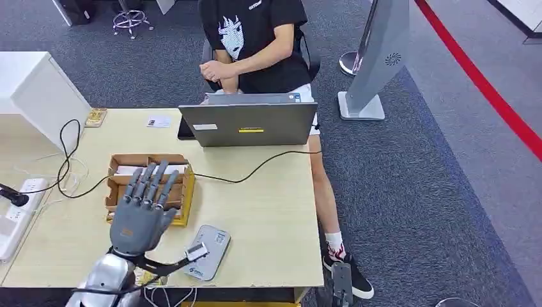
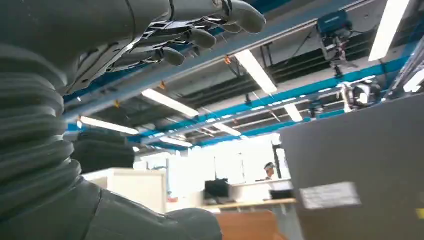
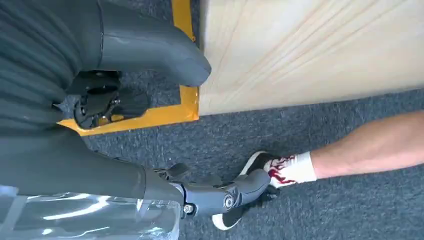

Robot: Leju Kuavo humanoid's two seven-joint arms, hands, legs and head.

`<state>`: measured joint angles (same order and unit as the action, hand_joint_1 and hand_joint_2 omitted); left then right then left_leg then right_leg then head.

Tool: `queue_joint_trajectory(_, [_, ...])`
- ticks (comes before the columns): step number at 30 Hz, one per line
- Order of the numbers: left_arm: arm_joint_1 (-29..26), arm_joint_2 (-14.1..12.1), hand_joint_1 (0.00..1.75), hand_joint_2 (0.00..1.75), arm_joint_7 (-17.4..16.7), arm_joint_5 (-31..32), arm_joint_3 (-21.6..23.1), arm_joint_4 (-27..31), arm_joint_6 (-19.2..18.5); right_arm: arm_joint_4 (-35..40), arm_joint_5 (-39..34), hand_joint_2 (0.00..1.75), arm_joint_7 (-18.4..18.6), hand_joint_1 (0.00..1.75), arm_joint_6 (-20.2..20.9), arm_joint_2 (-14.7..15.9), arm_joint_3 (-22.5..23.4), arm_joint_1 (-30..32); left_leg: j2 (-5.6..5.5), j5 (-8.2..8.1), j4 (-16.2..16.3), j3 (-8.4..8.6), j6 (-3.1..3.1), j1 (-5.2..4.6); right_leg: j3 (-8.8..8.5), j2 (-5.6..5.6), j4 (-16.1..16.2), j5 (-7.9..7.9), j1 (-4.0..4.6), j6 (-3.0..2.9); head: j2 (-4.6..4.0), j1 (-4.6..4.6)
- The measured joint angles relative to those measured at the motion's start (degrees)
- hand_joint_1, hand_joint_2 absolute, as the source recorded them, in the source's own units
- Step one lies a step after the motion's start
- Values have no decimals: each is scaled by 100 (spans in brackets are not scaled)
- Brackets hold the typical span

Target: Pass the card to the sensor for recognition and then transmit it.

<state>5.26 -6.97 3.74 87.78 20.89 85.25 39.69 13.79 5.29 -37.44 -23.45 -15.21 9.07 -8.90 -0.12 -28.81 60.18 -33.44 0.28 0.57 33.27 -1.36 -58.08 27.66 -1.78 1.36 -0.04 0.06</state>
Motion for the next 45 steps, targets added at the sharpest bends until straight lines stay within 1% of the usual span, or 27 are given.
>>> queue_joint_trajectory(3, [-539,37,0,175,-151,0,94,403,9,0,2,175,-24,0,-7,11,83,23,1,-3,0,1,4,-1,1,0,1,0,-1,1,0,2])
queue_joint_trajectory(6, [-811,48,0,175,-147,-28,138,691,9,0,2,175,-31,0,-13,24,107,33,-12,0,0,0,6,-1,-2,16,1,0,0,1,0,0])
queue_joint_trajectory(13, [-1015,89,0,175,-75,-39,138,969,9,0,0,175,-39,0,-13,28,201,36,-14,7,0,2,7,-1,-7,17,0,-4,-1,2,0,-2])
queue_joint_trajectory(21, [-1060,92,0,175,-75,-39,138,1033,9,0,2,175,-39,0,-13,35,234,37,-14,6,0,1,7,-1,-7,17,0,-4,-1,2,0,-2])
queue_joint_trajectory(24, [-1069,87,0,175,-136,-37,114,1031,9,0,33,175,-35,0,-9,35,236,36,-14,7,0,1,7,-1,-7,17,0,-4,-1,2,0,-2])
queue_joint_trajectory(26, [-1052,79,0,175,-64,-98,-37,1005,7,0,118,175,2,0,6,35,234,35,-14,7,0,1,7,-1,-7,17,0,-4,0,2,0,-2])
queue_joint_trajectory(27, [-1015,79,0,175,71,-201,-189,954,7,0,161,175,30,0,24,35,236,33,-15,7,0,1,7,-1,-7,18,0,-4,0,2,0,0])
queue_joint_trajectory(28, [-969,79,0,175,208,-282,-313,890,7,0,203,175,61,0,37,35,234,31,-16,8,0,1,6,-1,-7,20,-1,-4,0,2,0,-2])
queue_joint_trajectory(30, [-841,74,0,175,645,-418,-678,674,7,0,291,175,96,0,66,35,234,26,-16,9,0,2,5,0,-7,21,-3,-5,0,2,0,-2])
queue_joint_trajectory(32, [-667,70,0,175,1050,-468,-1139,370,7,0,363,175,157,0,98,35,234,18,-16,16,0,2,1,2,-7,20,-4,-7,2,1,0,-2])
queue_joint_trajectory(34, [-447,24,0,175,1231,-481,-1559,9,5,0,413,175,197,0,127,35,234,7,-22,20,0,1,-4,3,-8,23,-6,-9,2,0,0,-2])
queue_joint_trajectory(36, [-292,-13,0,175,1335,-509,-1878,-283,7,0,433,175,208,0,133,35,232,-4,-22,21,0,2,-4,4,-7,22,-7,-10,4,-3,0,-9])
queue_joint_trajectory(38, [-209,-29,0,175,1366,-507,-2085,-468,7,0,433,175,221,0,133,35,232,-9,-23,22,0,1,-2,4,-7,24,-7,-10,4,-3,0,-9])
queue_joint_trajectory(40, [-178,-29,0,175,1368,-496,-2187,-580,7,0,433,175,227,0,146,35,232,-12,-24,22,0,-1,-2,3,-7,24,-6,-10,2,-3,0,-11])
queue_joint_trajectory(45, [-148,-4,0,175,1372,-437,-2249,-696,7,0,437,175,249,0,181,35,232,-14,-26,21,0,-3,-1,0,-7,26,0,-10,0,-3,0,-9])
